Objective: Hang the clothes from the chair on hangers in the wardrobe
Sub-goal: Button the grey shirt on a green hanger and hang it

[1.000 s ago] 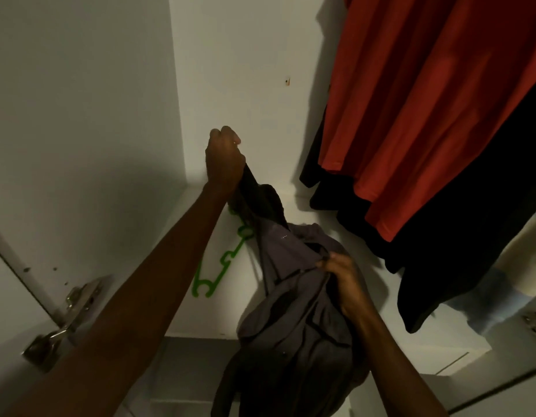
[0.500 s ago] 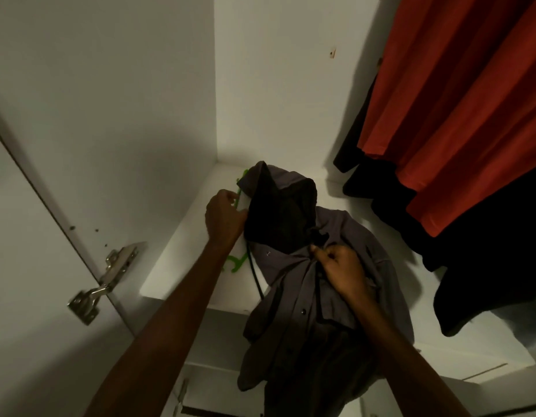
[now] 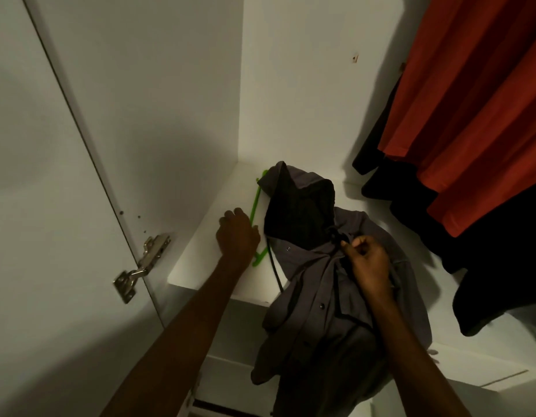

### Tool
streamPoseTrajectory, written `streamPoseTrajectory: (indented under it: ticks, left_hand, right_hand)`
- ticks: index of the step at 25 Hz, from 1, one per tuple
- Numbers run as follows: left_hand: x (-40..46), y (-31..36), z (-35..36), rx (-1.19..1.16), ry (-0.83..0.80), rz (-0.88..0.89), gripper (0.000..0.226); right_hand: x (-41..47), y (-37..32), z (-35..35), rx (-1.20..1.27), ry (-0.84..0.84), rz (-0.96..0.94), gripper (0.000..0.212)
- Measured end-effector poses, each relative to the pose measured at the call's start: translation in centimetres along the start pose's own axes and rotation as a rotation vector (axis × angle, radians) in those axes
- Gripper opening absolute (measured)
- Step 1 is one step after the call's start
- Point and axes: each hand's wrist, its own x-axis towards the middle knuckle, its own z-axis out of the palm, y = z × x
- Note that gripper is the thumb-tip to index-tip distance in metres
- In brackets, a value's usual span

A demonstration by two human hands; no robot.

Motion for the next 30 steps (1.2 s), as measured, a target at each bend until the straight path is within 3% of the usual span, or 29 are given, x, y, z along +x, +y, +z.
streamPoseTrajectory:
  ticks: [3, 9, 12, 15, 21, 26, 30]
  left_hand:
    - [0.7, 0.7, 0.3, 0.062, -0.019, 0.010, 0.021]
    - [2.1, 0.2, -1.2, 0.116, -0.074, 0.063, 0.025]
    - [2.3, -0.1, -1.6, 0.128, 0.107, 0.108, 0.030]
    - [1.6, 0.1, -1.8, 0.149, 0.326, 0.211, 0.040]
    - [2.9, -0.1, -5.0, -0.071, 0.520, 0.288, 0.035]
    - [2.0, 1.4, -6.7, -0.285, 0.570, 0.327, 0.037]
    - [-0.5, 3.6, -6.6, -0.606, 0.391, 0.312, 0.038]
  right_hand:
    - [0.3, 0.3, 0.1, -0.012, -0.026, 0.009, 0.019]
    - [1.5, 0.1, 1.0, -0.230, -0.016, -0.024, 0.015]
    - [1.9, -1.2, 1.7, -0.398, -0.014, -0.106, 0.016]
    - [2.9, -1.6, 2.2, -0.397, -0.023, -0.120, 0.022]
    - [3.8, -1.3, 2.8, -0.387, -0.044, -0.044, 0.022]
    - [3.5, -1.0, 3.0, -0.159, -0.043, -0.072, 0.022]
    - [2.7, -2.7, 2.2, 0.290, -0.073, -0.032, 0.029]
